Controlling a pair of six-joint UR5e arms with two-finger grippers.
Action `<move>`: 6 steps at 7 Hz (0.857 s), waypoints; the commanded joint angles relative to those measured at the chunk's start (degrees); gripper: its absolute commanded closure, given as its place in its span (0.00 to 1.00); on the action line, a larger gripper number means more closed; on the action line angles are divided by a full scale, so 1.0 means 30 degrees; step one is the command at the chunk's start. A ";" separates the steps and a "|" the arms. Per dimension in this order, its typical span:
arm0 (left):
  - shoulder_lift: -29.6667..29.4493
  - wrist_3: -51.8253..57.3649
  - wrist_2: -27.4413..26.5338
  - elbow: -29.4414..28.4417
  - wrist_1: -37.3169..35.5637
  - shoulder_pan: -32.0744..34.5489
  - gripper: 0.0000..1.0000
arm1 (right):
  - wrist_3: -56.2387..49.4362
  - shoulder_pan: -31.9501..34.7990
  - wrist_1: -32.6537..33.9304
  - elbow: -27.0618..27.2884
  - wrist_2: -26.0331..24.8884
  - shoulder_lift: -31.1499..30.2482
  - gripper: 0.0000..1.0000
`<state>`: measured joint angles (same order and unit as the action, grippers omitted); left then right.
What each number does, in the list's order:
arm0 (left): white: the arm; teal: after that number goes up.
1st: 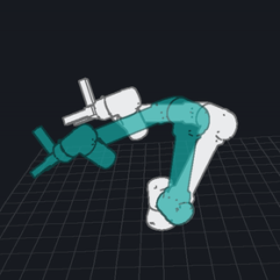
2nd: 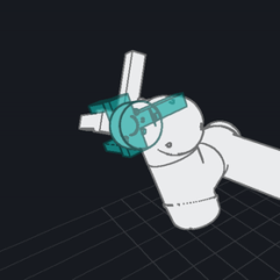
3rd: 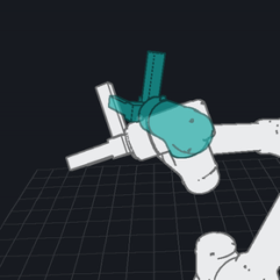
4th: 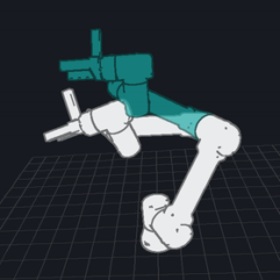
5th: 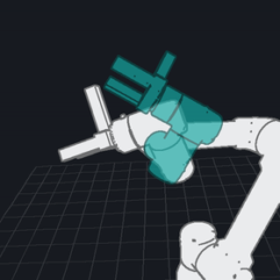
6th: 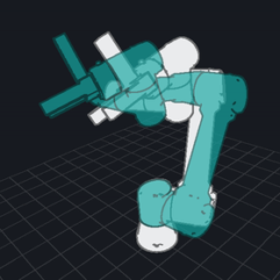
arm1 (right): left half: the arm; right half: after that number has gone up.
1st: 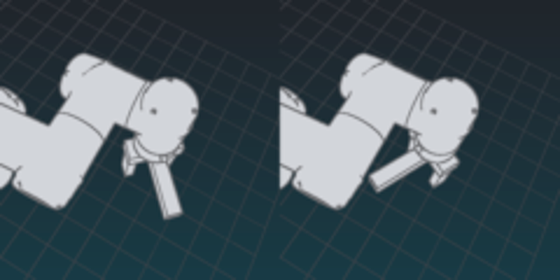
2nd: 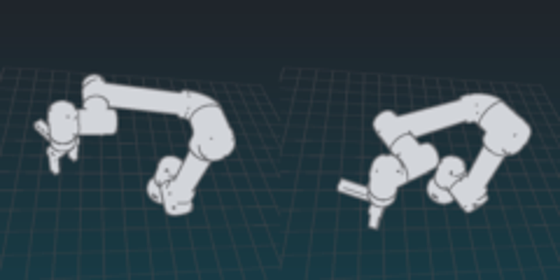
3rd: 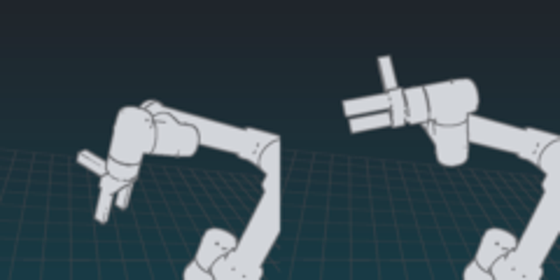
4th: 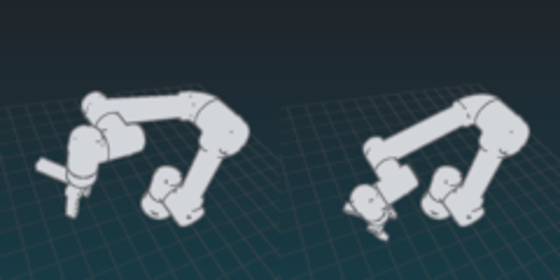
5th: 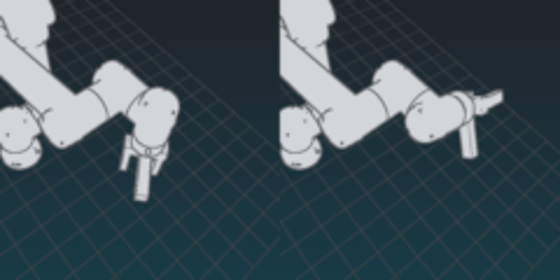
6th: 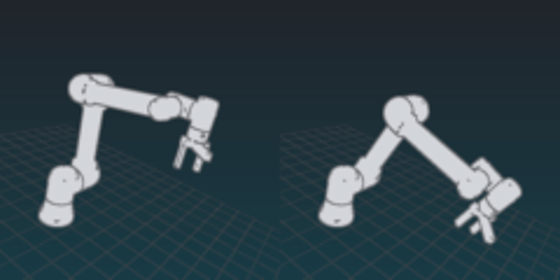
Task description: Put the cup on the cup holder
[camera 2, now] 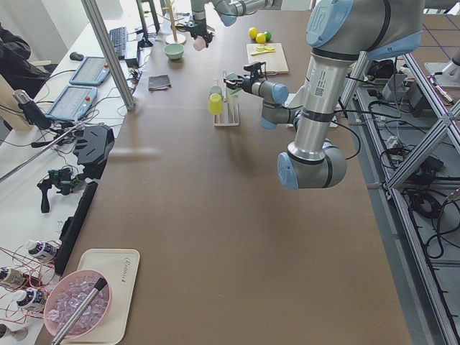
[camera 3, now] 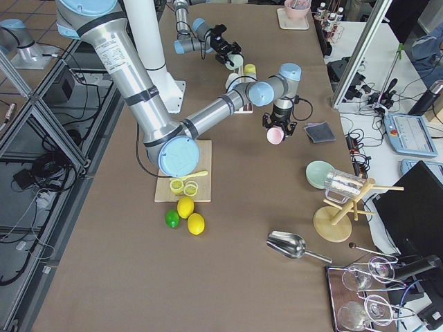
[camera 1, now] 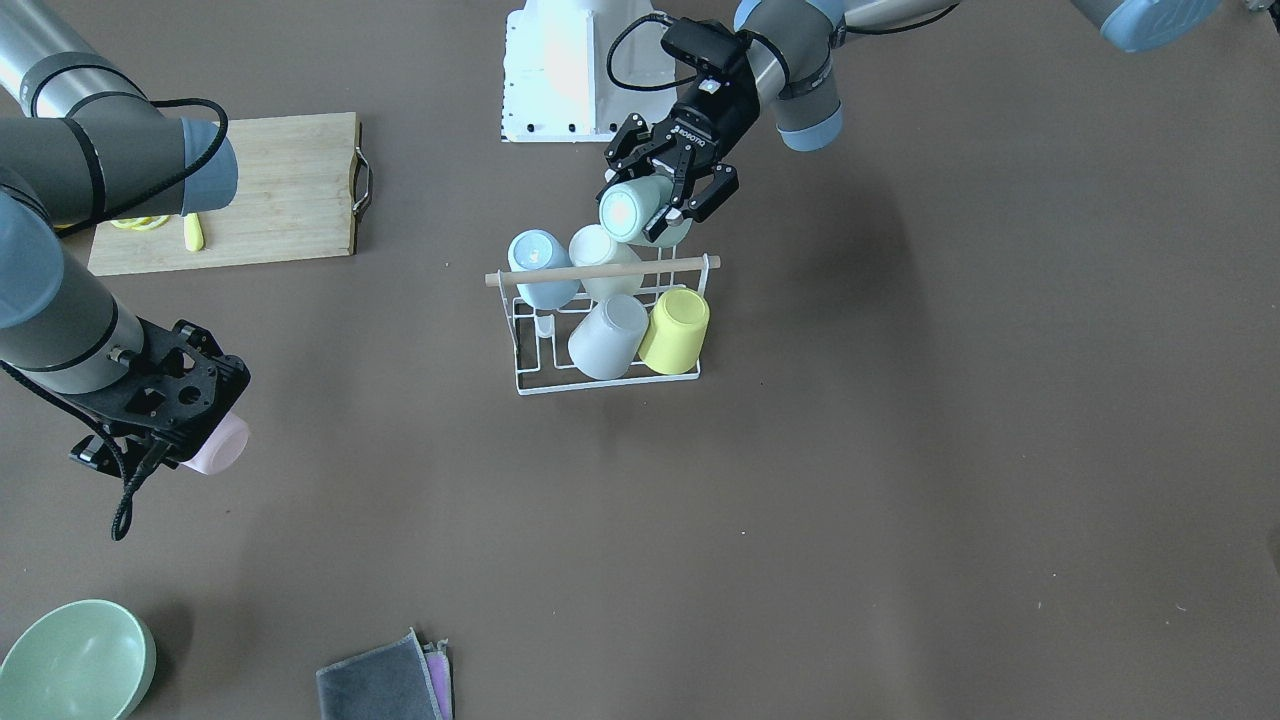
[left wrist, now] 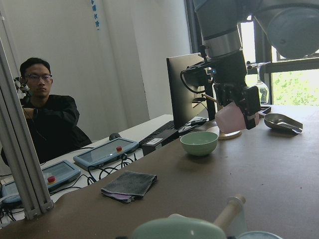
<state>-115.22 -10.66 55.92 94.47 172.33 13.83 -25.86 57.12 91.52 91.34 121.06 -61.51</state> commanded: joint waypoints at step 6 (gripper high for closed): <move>0.0143 -0.0051 0.0051 -0.0466 0.0740 -0.0011 1.00 | 0.9030 -0.0525 -1.2406 -0.0914 0.0427 -0.0267 1.00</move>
<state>-114.96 -10.80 56.07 93.15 173.89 13.80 -8.18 55.59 62.34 88.65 122.18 -62.27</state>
